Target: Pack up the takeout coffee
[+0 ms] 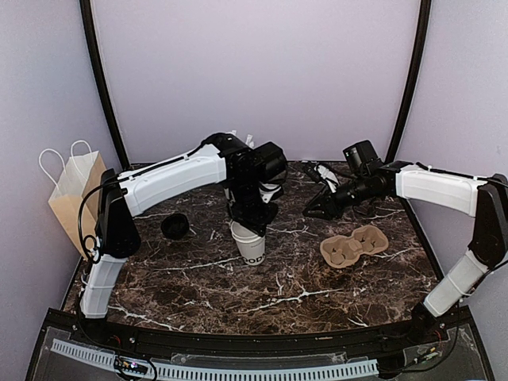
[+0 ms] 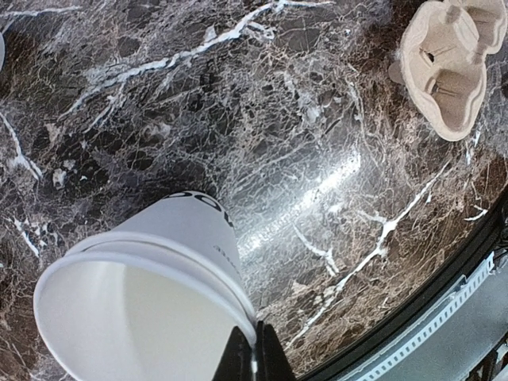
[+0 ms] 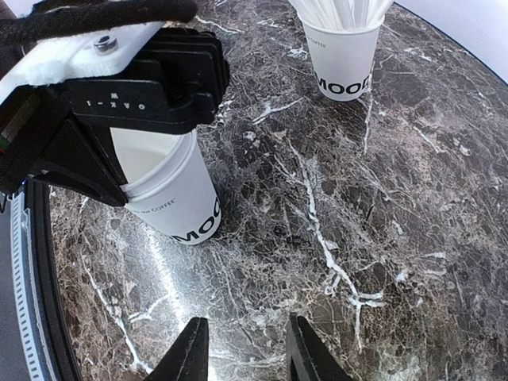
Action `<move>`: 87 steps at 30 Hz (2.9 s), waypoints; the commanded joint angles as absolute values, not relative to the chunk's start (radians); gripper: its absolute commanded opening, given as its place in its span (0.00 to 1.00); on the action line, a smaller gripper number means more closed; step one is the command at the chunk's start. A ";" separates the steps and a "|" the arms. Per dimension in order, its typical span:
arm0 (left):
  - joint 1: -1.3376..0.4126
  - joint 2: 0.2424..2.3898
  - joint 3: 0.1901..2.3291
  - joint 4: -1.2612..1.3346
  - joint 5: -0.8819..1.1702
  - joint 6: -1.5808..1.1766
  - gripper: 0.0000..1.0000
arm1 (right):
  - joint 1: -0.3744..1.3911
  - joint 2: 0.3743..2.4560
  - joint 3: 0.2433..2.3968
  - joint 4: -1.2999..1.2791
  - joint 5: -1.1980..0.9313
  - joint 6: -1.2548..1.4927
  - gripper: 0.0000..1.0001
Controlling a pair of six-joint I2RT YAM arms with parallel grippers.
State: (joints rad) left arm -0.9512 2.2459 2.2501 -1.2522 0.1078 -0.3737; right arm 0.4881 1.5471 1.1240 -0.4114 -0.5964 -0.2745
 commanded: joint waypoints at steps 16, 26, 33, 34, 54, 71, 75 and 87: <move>-0.963 1.905 1.844 -0.731 0.096 -0.454 0.00 | 0.538 1.724 1.280 -0.409 -0.878 0.166 0.54; -0.965 1.787 1.637 -0.520 0.131 -0.492 0.00 | 0.555 1.751 1.317 -0.381 -0.954 0.207 0.66; -0.967 1.787 1.622 -0.489 0.166 -0.485 0.00 | 0.590 1.754 1.311 -0.340 -0.953 0.246 0.73; -0.968 1.786 1.622 -0.484 0.168 -0.484 0.00 | 0.592 1.762 1.314 -0.344 -0.946 0.250 0.73; -0.989 1.681 1.617 -0.442 0.096 -0.494 0.00 | 0.551 1.996 1.367 -0.544 -0.542 0.245 0.77; -0.990 1.689 1.895 -0.833 -0.067 -0.389 0.00 | 0.488 1.787 1.430 -0.580 -0.802 0.040 0.75; -0.989 1.695 1.929 -1.032 -0.123 -0.335 0.00 | 0.488 1.707 1.423 -0.642 -0.779 -0.143 0.69; -0.989 1.651 1.555 -1.035 -0.009 -0.386 0.00 | 0.643 1.574 1.333 -0.777 -0.472 -0.657 0.41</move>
State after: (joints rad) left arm -0.9867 1.7237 1.6524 -1.0760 -0.0780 -0.3706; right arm 0.5808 1.5723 1.3552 -0.7193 -0.6178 -0.4805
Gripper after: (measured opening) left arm 0.041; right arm 0.434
